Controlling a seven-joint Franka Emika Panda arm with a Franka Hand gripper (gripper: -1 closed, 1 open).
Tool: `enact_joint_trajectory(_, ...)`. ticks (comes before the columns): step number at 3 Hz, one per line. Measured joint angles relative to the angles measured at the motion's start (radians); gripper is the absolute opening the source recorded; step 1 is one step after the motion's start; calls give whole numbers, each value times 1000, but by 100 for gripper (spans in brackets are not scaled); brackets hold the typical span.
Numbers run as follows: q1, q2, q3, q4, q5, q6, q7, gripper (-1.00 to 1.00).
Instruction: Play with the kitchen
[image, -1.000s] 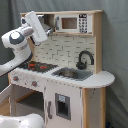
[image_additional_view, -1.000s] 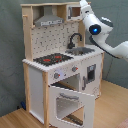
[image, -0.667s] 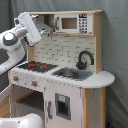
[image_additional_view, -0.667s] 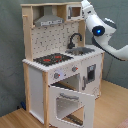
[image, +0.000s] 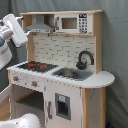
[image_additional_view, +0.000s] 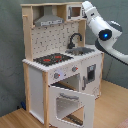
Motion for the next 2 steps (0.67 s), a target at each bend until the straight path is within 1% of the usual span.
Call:
enact_joint_trajectory(1,73,-28,7,0,0,-17,-79,100)
enact_joint_trajectory(2,151,-45,33,0,-1,-52,-147,100)
